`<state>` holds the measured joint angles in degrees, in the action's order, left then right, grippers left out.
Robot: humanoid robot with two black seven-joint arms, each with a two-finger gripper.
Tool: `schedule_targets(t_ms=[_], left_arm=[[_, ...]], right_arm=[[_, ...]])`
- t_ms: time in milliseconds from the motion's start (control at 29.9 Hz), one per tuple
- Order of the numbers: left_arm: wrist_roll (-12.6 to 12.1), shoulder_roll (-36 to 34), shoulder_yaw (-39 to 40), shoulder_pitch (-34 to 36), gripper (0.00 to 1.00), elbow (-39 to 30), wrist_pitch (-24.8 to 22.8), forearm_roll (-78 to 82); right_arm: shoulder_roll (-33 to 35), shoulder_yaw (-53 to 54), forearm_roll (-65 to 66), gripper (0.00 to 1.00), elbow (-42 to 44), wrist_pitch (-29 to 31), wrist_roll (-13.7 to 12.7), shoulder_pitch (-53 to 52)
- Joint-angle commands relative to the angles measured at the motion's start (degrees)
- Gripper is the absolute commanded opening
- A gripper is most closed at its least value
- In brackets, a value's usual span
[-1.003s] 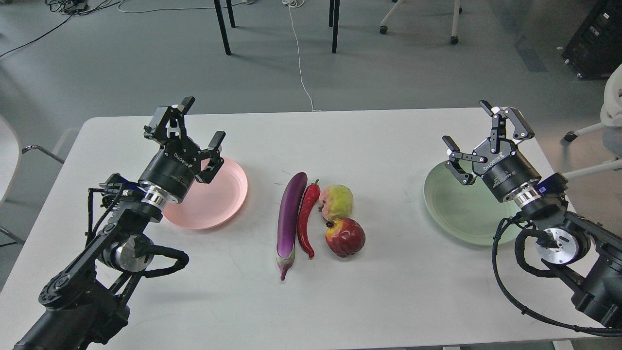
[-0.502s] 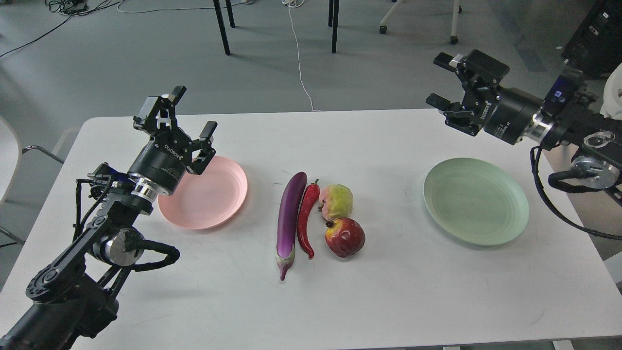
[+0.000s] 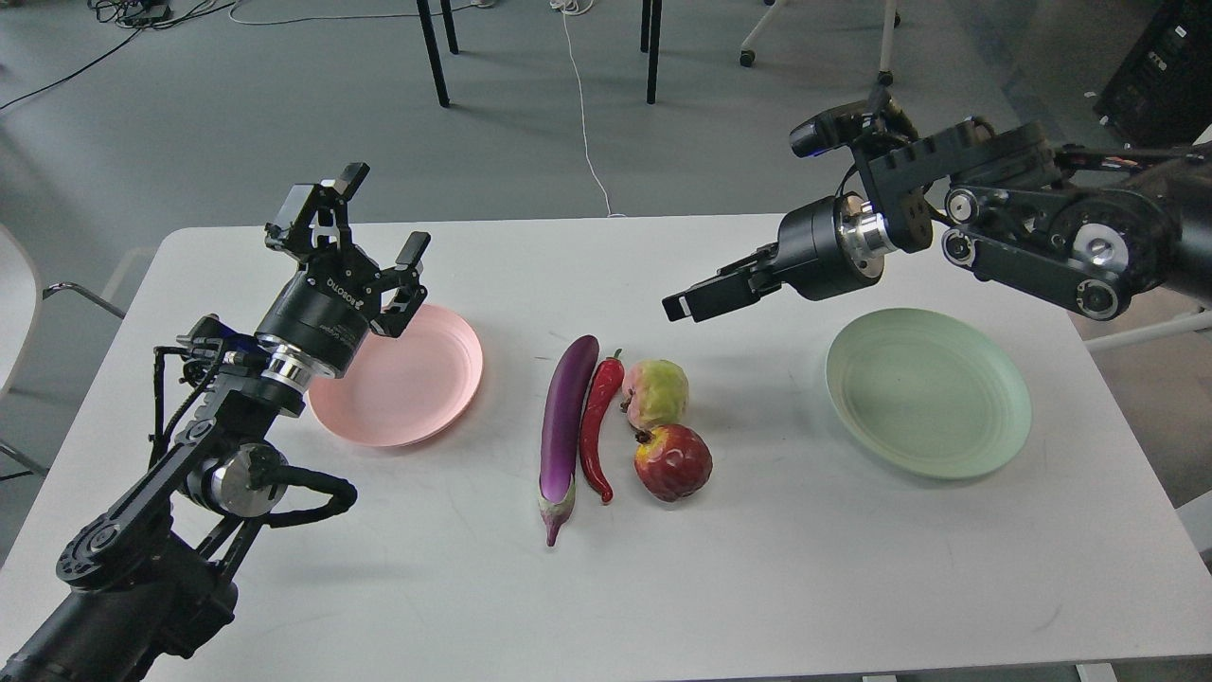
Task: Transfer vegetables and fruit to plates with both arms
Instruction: 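Lower the right gripper onto the yellow-pink peach and grasp it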
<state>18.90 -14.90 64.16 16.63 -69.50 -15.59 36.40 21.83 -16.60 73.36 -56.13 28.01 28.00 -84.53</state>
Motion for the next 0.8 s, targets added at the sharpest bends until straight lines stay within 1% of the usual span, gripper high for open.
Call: schedule_targets(t_ms=[0,134,268,435,769], left_arm=[[0.0,-0.04,0.0,-0.02,0.98,-0.11,0.03,-0.01],[0.0,-0.12,0.0,-0.02,0.98,-0.2,0.03,-0.01],[0.0,-0.3,0.0,-0.02,0.98,-0.64,0.03,-0.01],[0.0,-0.39,0.0,-0.19,0.98,-0.64,0.03,0.08],[0.0,-0.3,0.09,-0.28,0.98,-0.72,0.03,-0.01]], right_arm=[[-4.85,-4.65,0.73,0.98,3.12,-0.01,0.0,0.07],[-10.65,-8.88,0.64,0.98,7.78,-3.66,0.0,0.6],[-14.17,-10.2,0.64,0.98,10.6,-4.19,0.0,1.21],[-15.32,-10.64,0.64,0.98,12.1,-4.37,0.0,3.14],[-16.81,-11.7,0.64,0.98,14.03,-8.14,0.0,5.52]])
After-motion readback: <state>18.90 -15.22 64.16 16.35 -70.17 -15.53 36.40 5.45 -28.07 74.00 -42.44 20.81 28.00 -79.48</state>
